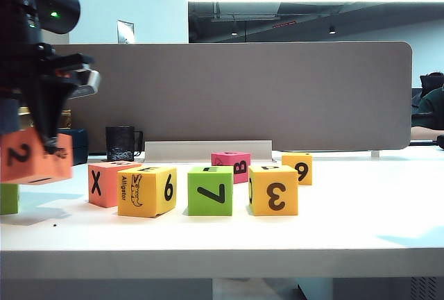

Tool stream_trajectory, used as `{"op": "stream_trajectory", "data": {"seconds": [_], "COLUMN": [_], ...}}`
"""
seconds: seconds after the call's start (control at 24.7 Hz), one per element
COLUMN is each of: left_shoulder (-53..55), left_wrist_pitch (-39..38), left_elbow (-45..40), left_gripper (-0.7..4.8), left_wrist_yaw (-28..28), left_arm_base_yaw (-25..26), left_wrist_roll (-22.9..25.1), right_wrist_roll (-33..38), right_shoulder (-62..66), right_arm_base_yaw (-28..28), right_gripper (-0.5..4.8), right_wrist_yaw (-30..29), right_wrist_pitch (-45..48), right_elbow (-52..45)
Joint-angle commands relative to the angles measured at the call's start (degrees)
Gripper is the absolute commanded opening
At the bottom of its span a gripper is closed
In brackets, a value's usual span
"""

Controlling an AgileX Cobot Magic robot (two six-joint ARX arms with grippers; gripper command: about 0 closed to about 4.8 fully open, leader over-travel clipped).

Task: Select the appropriate blocks from the scattered letter blocks on the table and arrange them in a row to spell out "DEEP".

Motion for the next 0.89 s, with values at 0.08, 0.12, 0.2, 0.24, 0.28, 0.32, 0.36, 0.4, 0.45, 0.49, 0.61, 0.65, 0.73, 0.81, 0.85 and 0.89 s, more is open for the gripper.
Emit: {"op": "stream_trajectory", "data": {"seconds": [0.08,0.12,0.2,0.24,0.28,0.32,0.36,0.4,0.45,0.49,0.61,0.65,0.73,0.81,0.85,0.89], "left_shoulder": [0.1,0.2,0.7,1.2,1.4,2.0,2.6,3.1,3.3,4.2,5.2,5.5,5.5,5.5,5.5,5.5], "left_wrist_pitch": [5.2,5.3,5.2,5.5,5.7,6.3,7.1,8.2,8.9,11.1,14.6,16.3,16.0,13.1,12.4,12.2], "left_elbow": [-0.3,-0.4,-0.5,-0.5,-0.6,-0.6,-0.6,-0.7,-0.7,-0.7,-0.7,-0.7,-0.7,-0.7,-0.7,-0.7], "left_gripper": [1.82,1.82,1.82,1.82,1.82,1.82,1.82,1.82,1.82,1.82,1.82,1.82,1.82,1.82,1.82,1.82], "left_wrist_yaw": [0.2,0.2,0.2,0.2,0.2,0.2,0.2,0.2,0.2,0.5,1.0,1.0,1.0,1.0,1.0,1.1], "left_arm_base_yaw": [-1.4,-1.6,-2.4,-3.1,-3.3,-3.4,-3.9,-4.0,-4.0,-4.0,-4.0,-4.0,-4.0,-4.0,-4.0,-4.1], "left_wrist_roll": [-2.3,-2.4,-3.1,-3.5,-3.4,-3.5,-3.7,-3.8,-3.8,-4.1,-5.1,-5.1,-6.2,-6.4,-6.4,-6.4], "right_wrist_roll": [0.0,0.0,0.0,0.0,0.0,0.0,0.0,0.0,0.0,0.0,0.0,0.0,0.0,0.0,0.0,0.0], "right_shoulder": [0.0,0.0,0.0,0.0,0.0,0.0,0.0,0.0,0.0,0.0,0.0,0.0,0.0,0.0,0.0,0.0], "right_arm_base_yaw": [0.0,0.1,0.1,0.1,0.0,0.1,0.1,0.0,0.0,0.1,0.0,0.0,0.0,0.1,0.1,0.1], "right_gripper": [-0.01,-0.01,-0.01,-0.01,-0.01,-0.01,-0.01,-0.01,-0.01,-0.01,-0.01,-0.01,-0.01,-0.01,-0.01,-0.01], "right_wrist_yaw": [-0.2,-0.3,-0.3,-0.3,-0.3,-0.3,-0.3,-0.3,-0.2,-0.2,-0.3,-0.2,-0.3,-0.3,-0.3,-0.3], "right_wrist_pitch": [0.5,0.5,0.5,0.5,0.5,0.3,0.3,0.2,0.2,0.1,0.2,0.2,0.1,-0.1,-0.1,0.0], "right_elbow": [0.3,0.3,0.3,0.3,0.3,0.3,0.3,0.3,0.3,0.3,0.3,0.3,0.3,0.3,0.3,0.3]}}
